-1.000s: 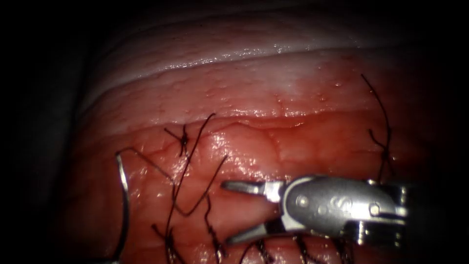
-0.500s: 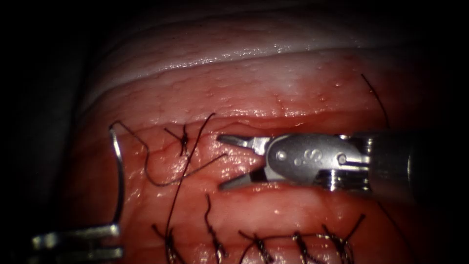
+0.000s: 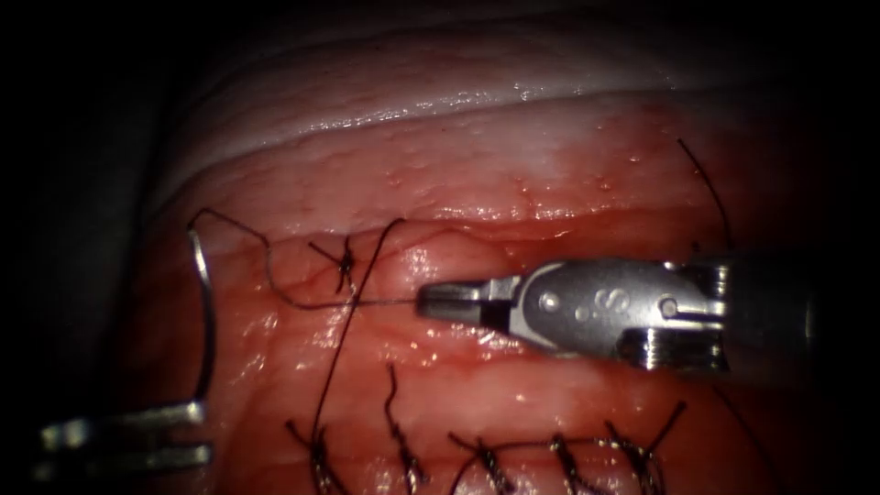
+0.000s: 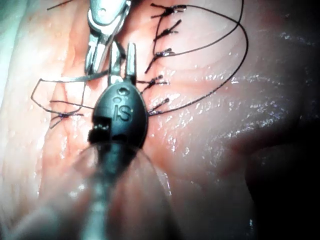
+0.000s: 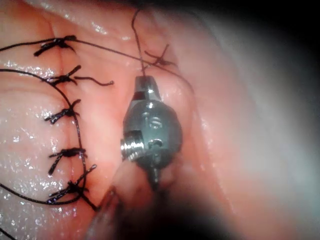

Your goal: Wound Closure

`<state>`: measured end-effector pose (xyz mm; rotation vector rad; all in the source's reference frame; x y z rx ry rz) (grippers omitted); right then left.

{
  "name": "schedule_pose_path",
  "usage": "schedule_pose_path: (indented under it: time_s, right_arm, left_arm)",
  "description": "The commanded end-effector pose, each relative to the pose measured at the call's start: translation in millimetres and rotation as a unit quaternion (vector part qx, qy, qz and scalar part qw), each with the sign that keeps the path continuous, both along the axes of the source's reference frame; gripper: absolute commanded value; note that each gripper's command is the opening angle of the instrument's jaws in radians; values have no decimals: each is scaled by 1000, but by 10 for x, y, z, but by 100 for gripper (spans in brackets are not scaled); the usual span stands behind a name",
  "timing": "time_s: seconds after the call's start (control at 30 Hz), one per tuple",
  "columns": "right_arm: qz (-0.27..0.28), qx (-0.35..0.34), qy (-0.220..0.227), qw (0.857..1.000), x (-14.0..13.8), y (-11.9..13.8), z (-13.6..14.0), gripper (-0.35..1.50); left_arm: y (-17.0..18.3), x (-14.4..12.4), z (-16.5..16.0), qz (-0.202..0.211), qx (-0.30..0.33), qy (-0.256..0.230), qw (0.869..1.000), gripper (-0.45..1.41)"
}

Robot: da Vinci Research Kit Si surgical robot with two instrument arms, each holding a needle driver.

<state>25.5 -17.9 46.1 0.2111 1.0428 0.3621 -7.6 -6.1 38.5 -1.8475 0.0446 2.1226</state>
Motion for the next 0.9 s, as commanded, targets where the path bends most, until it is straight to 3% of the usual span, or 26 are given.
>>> schedule_pose_path:
  time_s: [0.03, 0.33, 0.5, 0.57, 0.6, 0.67, 0.73, 0.77, 0.9]
  right_arm:
    - [-8, 1, 1, 1000, 4, -16, -13, -35]
    - [-42, 30, 25, 998, -2, -80, -107, -35]
    - [-53, 30, 25, 998, 8, -96, -134, -35]
    - [-72, -15, 27, 997, 13, -94, -134, -35]
    - [-71, -26, 30, 997, 15, -91, -133, -10]
    - [-56, -40, 39, 997, 18, -80, -126, 73]
    - [-40, -62, 48, 996, 18, -67, -117, 118]
    - [-30, -80, 55, 995, 17, -57, -111, 130]
    - [-10, -104, 51, 993, 6, -22, -84, 128]
  left_arm:
    - [0, -5, 8, 2, 0, -2, 1000, -45]
    - [8, 11, 27, -8, 2, 19, 1000, -45]
    - [10, 23, 19, -9, 5, 23, 1000, -45]
    - [11, 29, 16, -14, 5, 21, 1000, -45]
    - [12, 33, 14, -18, 6, 21, 1000, -45]
    - [14, 40, 12, -22, 7, 22, 1000, -45]
    - [17, 49, 10, -30, 8, 25, 999, -45]
    - [18, 53, 10, -32, 8, 27, 999, -45]
    - [28, 78, 12, -52, 11, 39, 998, -45]
